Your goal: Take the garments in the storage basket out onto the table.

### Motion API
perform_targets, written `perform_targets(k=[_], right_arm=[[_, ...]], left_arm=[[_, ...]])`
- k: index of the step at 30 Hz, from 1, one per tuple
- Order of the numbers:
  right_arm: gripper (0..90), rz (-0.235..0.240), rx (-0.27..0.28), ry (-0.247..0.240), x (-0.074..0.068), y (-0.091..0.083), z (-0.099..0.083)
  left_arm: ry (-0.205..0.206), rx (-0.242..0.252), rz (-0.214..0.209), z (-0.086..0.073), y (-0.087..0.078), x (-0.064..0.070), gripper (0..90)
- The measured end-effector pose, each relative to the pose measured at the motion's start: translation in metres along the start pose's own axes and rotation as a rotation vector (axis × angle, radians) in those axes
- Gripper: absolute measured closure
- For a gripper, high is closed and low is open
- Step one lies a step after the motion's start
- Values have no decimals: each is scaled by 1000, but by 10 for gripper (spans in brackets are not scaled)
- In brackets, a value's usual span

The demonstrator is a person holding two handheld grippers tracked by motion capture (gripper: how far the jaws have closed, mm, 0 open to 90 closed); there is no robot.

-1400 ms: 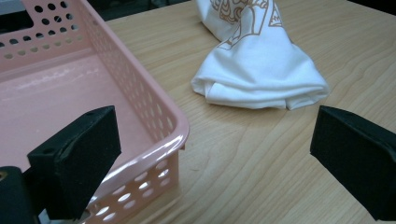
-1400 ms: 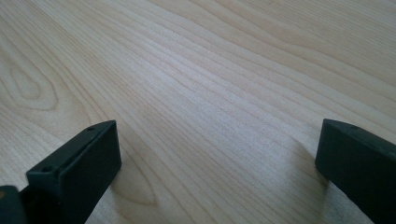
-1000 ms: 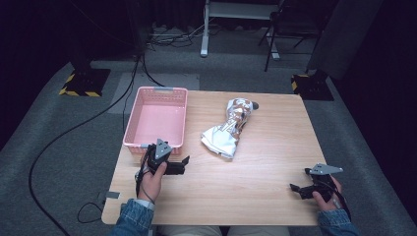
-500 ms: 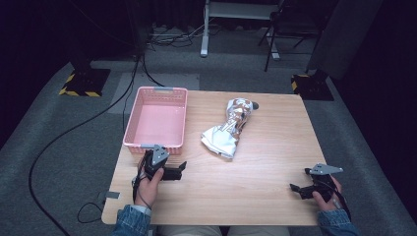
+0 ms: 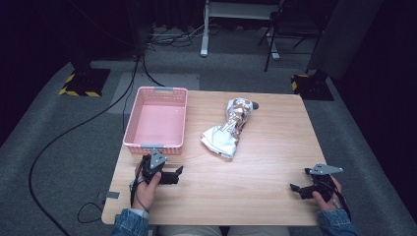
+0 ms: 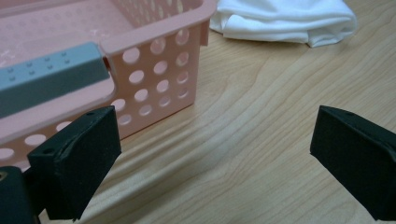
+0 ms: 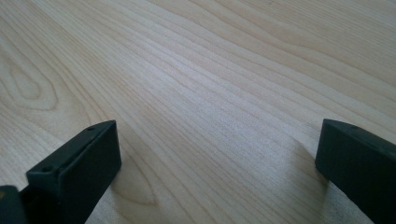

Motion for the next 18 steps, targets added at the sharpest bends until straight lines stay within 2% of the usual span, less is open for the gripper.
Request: perform_targets(k=[6,18], right_arm=[[1,0,0,0,0,0,0],[1,0,0,0,0,0,0]], left_arm=[[-8,-18,11,-6,0,-3,12],[-22,-120,45,-25,1,-9,13]])
Point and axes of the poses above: each handheld gripper's, and its own axes: y roughly forward along the jaws, z roughly out of its top, x roughly to its right, the point moved 7 cm from there along y, roughly forward along the jaws, and after that the axes turned 14 degrees about x, right-handed, at the moved point
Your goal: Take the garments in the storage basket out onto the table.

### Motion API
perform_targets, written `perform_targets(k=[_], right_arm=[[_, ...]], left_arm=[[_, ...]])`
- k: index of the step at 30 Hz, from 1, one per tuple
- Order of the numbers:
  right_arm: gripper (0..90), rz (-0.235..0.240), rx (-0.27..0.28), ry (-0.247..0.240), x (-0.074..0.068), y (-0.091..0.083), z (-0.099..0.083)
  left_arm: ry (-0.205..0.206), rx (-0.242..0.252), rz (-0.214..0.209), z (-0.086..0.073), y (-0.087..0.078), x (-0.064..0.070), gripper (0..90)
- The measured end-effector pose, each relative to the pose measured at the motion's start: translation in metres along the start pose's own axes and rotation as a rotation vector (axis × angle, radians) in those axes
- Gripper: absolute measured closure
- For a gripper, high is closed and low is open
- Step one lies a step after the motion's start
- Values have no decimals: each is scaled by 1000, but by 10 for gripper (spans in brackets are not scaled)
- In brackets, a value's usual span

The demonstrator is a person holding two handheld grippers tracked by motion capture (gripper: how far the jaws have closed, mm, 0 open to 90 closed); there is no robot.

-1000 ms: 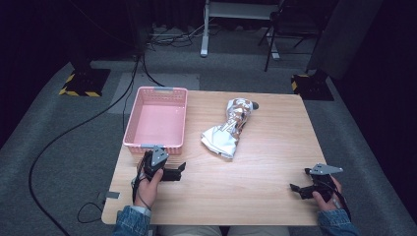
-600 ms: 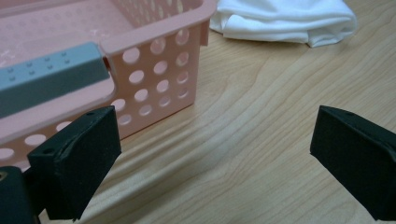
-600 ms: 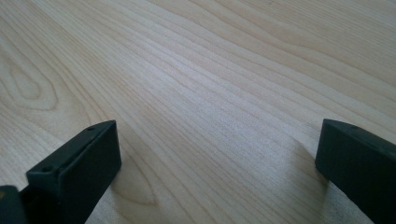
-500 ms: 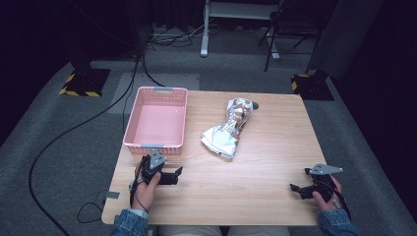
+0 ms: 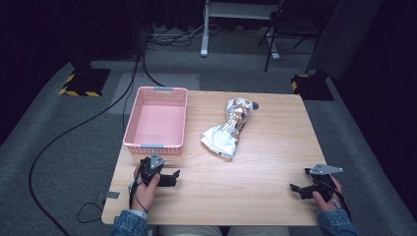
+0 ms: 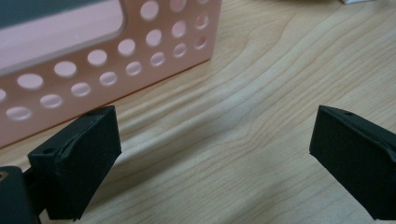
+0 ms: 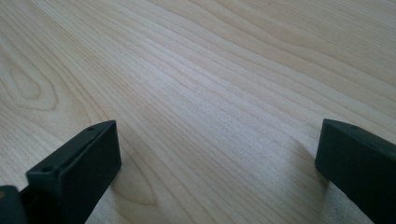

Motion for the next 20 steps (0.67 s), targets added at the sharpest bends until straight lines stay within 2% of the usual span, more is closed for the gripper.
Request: perform_targets(k=[1,4,6,20], right_arm=[[1,0,0,0,0,0,0],[1,0,0,0,0,0,0],[1,0,0,0,0,0,0],[1,0,0,0,0,0,0]], left_arm=[[-3,-28,11,-3,0,-2,17],[-9,-54,29,-6,-1,-4,15],[-14,-107,54,-11,0,-7,14],[-15,-110,56,-11,-1,-7,0]])
Point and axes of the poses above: each handheld gripper's, and its own axes: y roughly forward along the jaws, z roughly out of its top, x roughly to its right, the point moved 7 cm from there along y, roughly forward along the jaws, and after that the axes turned 14 degrees about x, right-handed, at the moved point
